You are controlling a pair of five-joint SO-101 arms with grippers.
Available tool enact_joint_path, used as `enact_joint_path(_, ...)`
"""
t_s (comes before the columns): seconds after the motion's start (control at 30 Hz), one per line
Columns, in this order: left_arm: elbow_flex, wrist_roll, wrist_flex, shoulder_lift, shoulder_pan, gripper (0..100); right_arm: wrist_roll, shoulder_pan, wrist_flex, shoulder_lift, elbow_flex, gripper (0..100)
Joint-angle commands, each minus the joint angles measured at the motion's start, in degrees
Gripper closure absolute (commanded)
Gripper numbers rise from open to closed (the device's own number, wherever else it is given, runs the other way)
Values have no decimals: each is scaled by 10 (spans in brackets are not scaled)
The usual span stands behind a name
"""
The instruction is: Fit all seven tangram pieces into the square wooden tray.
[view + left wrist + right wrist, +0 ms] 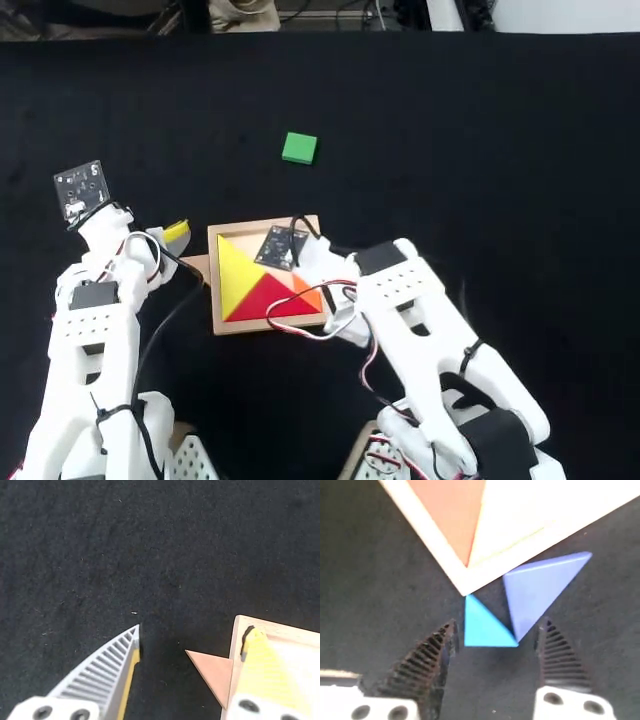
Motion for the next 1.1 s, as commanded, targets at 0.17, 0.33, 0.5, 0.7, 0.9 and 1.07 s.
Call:
enact_joint_path(0.17,-4,8,-10,1,-4,682,2,-6,-26,0,-12,774)
enact_joint_path(0.33,-4,8,-10,1,-4,682,2,-6,-80,0,3,774)
enact_joint_path(0.5,-4,7,-10,1,-4,682,4,-6,-90,1,3,774)
enact_joint_path(0.7,-4,6,-10,1,-4,682,16,-3,-97,76,-11,776)
enact_joint_path(0.9,-4,5,-10,1,-4,682,11,25,-103,171,-78,776)
enact_joint_path(1.07,-4,5,-10,1,-4,682,11,26,-118,211,-95,783)
